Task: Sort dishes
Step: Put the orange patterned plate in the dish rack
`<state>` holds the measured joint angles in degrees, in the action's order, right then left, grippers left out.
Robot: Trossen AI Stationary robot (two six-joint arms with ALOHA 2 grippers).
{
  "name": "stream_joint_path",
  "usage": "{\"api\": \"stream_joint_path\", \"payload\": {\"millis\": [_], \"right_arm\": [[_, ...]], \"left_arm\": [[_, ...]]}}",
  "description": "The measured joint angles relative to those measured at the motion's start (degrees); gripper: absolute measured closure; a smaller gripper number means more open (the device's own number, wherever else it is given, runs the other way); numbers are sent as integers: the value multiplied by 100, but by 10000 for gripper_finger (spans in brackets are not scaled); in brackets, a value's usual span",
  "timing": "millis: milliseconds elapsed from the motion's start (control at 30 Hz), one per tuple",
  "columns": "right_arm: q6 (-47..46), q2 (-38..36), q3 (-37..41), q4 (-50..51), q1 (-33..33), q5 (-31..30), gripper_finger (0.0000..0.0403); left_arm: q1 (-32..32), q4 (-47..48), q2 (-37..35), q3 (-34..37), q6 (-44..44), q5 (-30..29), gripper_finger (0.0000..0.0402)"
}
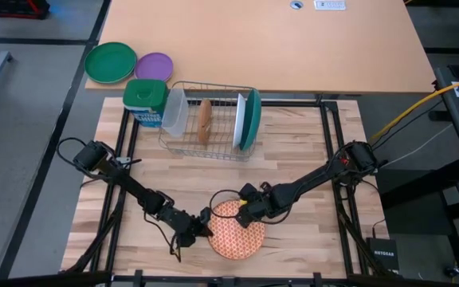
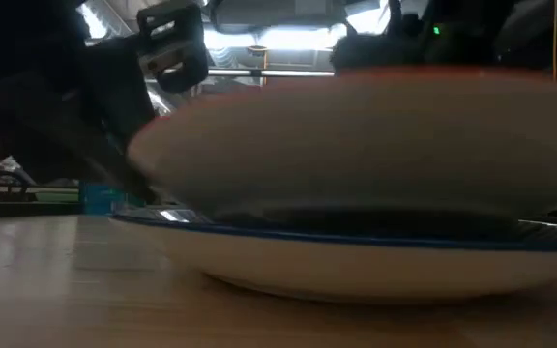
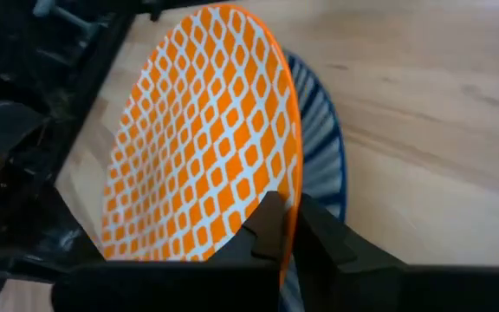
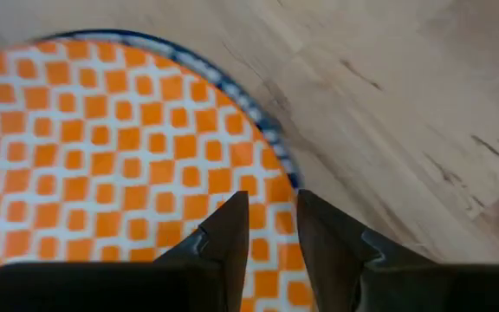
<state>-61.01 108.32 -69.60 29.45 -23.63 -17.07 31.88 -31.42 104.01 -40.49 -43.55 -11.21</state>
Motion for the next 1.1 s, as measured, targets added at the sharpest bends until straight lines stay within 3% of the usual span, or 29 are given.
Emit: {"api": "stream_joint_path", "payload": {"millis": [467,833,1100], "right_arm": [[736,-16,-787,769,-5,-161,300],[885,-32,-1911,3075,-245,-764,299],[885,-48,-3271,5052,-642,-1412,299]], "left_arm": [[34,-589,-3,0,1061,-283,400],[30,-853,-263,-2,1926,-684,402],[28,-843,-638,-2,2793,-880,401]]}}
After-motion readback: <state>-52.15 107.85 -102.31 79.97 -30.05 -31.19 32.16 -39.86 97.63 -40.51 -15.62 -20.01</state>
